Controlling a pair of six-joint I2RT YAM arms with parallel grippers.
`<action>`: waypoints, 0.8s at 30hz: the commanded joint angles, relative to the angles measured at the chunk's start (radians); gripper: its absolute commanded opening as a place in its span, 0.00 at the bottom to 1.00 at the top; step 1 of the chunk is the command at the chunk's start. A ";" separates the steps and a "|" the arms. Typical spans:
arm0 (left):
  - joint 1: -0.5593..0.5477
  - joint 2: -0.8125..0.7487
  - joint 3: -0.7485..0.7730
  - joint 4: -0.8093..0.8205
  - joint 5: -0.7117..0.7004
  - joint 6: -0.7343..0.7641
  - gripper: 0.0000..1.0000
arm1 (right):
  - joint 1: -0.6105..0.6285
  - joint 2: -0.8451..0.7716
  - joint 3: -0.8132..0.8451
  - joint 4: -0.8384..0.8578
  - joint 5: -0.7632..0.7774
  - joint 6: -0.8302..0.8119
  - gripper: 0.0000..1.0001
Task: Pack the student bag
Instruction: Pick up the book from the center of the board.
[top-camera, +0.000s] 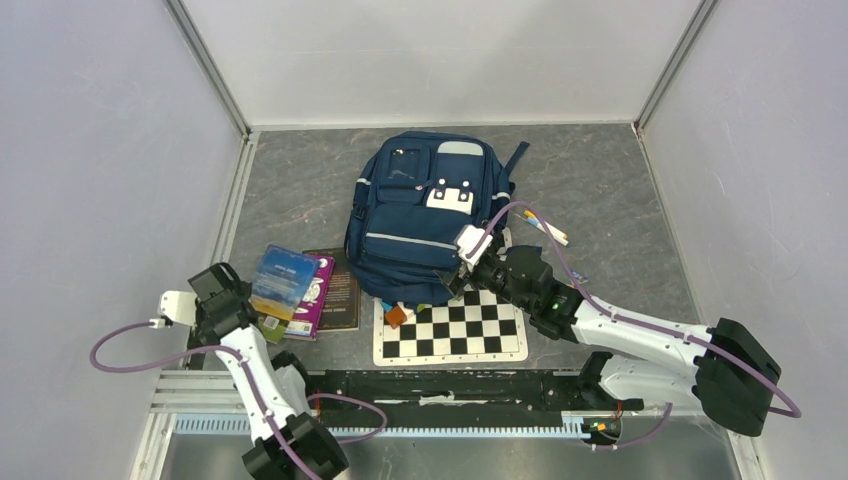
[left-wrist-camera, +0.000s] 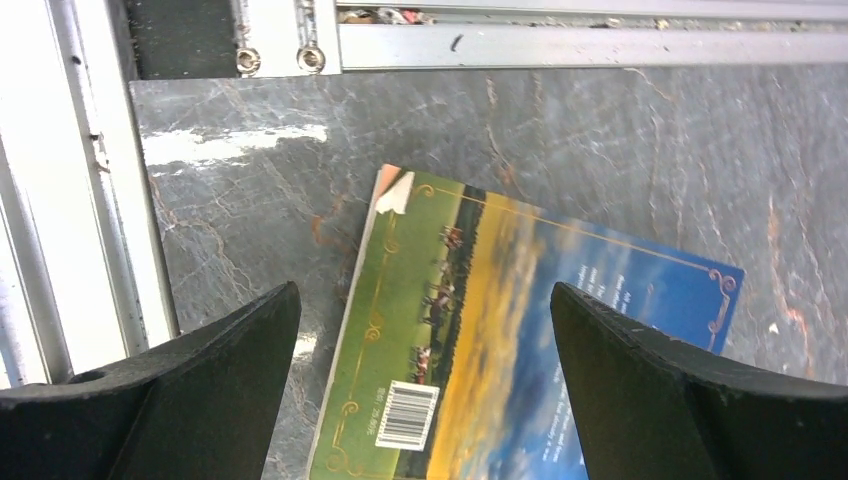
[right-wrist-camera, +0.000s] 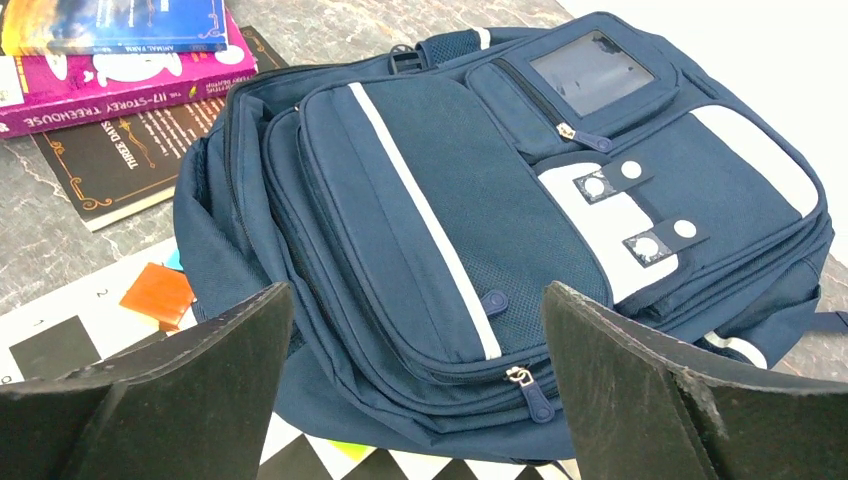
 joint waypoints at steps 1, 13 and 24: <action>0.065 0.023 -0.050 0.018 0.022 -0.081 1.00 | 0.000 -0.019 -0.001 0.012 0.003 -0.021 0.98; 0.158 0.079 -0.169 0.212 0.334 -0.055 1.00 | 0.000 -0.043 -0.030 0.014 0.029 -0.050 0.98; 0.200 0.133 -0.178 0.338 0.408 0.012 0.60 | 0.000 -0.056 -0.077 0.061 0.023 -0.056 0.98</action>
